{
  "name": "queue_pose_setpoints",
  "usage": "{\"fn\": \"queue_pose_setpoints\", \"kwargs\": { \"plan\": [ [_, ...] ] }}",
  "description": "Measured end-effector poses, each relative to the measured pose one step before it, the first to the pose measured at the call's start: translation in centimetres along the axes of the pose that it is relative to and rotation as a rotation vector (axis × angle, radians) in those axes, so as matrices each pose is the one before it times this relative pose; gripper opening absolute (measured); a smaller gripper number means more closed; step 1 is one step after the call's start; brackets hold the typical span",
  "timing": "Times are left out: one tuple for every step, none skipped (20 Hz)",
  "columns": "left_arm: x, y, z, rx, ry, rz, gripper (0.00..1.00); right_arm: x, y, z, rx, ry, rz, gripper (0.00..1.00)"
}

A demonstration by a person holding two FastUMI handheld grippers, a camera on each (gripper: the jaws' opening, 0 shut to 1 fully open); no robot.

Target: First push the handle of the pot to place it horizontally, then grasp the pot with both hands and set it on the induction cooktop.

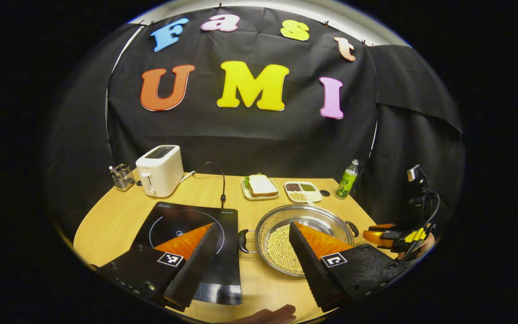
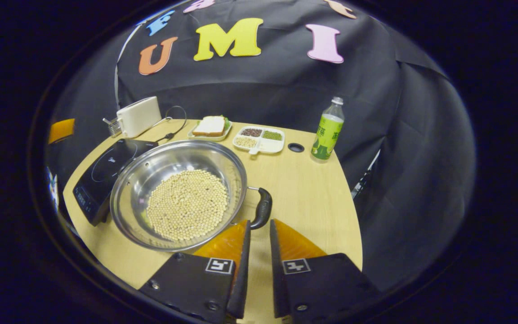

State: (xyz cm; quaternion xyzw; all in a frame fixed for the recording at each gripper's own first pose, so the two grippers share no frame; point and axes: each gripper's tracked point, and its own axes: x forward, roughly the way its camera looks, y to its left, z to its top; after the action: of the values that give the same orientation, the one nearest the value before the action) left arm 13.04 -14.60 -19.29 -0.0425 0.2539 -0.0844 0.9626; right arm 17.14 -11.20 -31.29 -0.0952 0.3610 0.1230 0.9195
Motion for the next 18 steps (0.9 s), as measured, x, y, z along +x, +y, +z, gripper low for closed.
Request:
{"fn": "queue_pose_setpoints", "kwargs": {
  "plan": [
    [1.092, -0.019, -0.538, -0.00228, 0.02975, 0.00433, 0.95, 0.036, -0.233, 0.087, 0.00468, -0.00043, -0.00129, 0.34],
    [1.066, 0.134, -0.675, -0.00198, 0.02859, 0.00719, 0.95, 0.091, -0.194, 0.173, 0.00952, -0.00159, 0.00163, 0.47],
    [0.964, 0.115, -0.575, -0.00310, 0.02875, 0.00741, 0.95, 0.212, -0.179, 0.079, 0.01188, 0.00315, -0.00136, 0.55],
    [0.955, 0.160, -0.756, -0.00344, 0.03123, 0.01241, 0.95, 0.219, -0.178, -0.012, 0.01537, 0.00604, 0.00039, 0.70],
    [0.797, 0.358, -0.580, -0.00435, 0.02491, 0.01284, 0.95, 0.306, -0.034, 0.025, 0.01696, 0.00446, 0.00467, 0.79],
    [0.812, 0.093, -0.456, -0.00410, 0.02308, 0.00434, 0.95, 0.366, 0.131, 0.076, 0.02161, 0.00541, 0.01569, 0.78],
    [0.742, 0.033, -0.483, -0.00059, 0.02264, 0.00017, 0.95, 0.135, 0.076, 0.234, 0.03411, -0.00047, 0.01014, 0.82],
    [0.768, 0.006, -0.353, 0.00720, 0.01877, 0.00083, 0.95, 0.280, 0.128, 0.254, 0.04094, 0.00409, 0.01289, 0.83],
    [0.666, -0.014, -0.414, 0.01218, 0.01745, 0.00393, 0.95, 0.274, 0.150, 0.133, 0.03022, 0.00280, 0.01323, 0.81],
    [0.762, -0.027, -0.433, 0.00704, 0.01810, 0.00135, 0.95, 0.378, 0.032, 0.146, 0.02158, 0.00507, 0.00560, 0.81],
    [0.608, -0.160, -0.397, -0.00129, 0.01938, -0.00264, 0.95, 0.273, 0.019, 0.153, 0.01729, 0.00617, 0.00628, 0.81],
    [0.628, -0.034, -0.340, -0.00512, 0.01741, 0.00291, 0.96, 0.408, 0.077, 0.185, 0.01288, 0.00848, 0.00181, 0.81],
    [0.440, 0.252, -0.079, -0.00195, 0.00945, 0.01342, 0.96, 0.279, 0.371, 0.203, 0.00471, 0.00213, 0.00912, 0.81],
    [0.407, 0.264, 0.036, 0.00199, 0.00173, 0.01124, 0.96, 0.282, 0.297, 0.187, -0.00097, 0.00376, 0.00609, 0.81],
    [0.366, 0.146, -0.076, -0.00243, 0.00451, 0.00082, 0.95, 0.343, 0.317, 0.242, -0.00065, -0.00071, 0.00703, 0.81],
    [0.437, -0.129, -0.129, -0.00199, 0.00865, -0.00415, 0.96, 0.369, 0.272, 0.003, 0.00103, 0.00764, 0.00442, 0.81],
    [0.275, -0.041, -0.138, 0.00126, 0.00939, -0.00629, 0.96, 0.402, 0.222, -0.147, 0.00748, 0.01160, 0.00302, 0.80],
    [0.373, -0.009, -0.214, -0.00158, 0.01210, -0.00679, 0.96, 0.468, 0.141, -0.226, 0.00777, 0.01822, 0.00040, 0.81]
  ]
}}
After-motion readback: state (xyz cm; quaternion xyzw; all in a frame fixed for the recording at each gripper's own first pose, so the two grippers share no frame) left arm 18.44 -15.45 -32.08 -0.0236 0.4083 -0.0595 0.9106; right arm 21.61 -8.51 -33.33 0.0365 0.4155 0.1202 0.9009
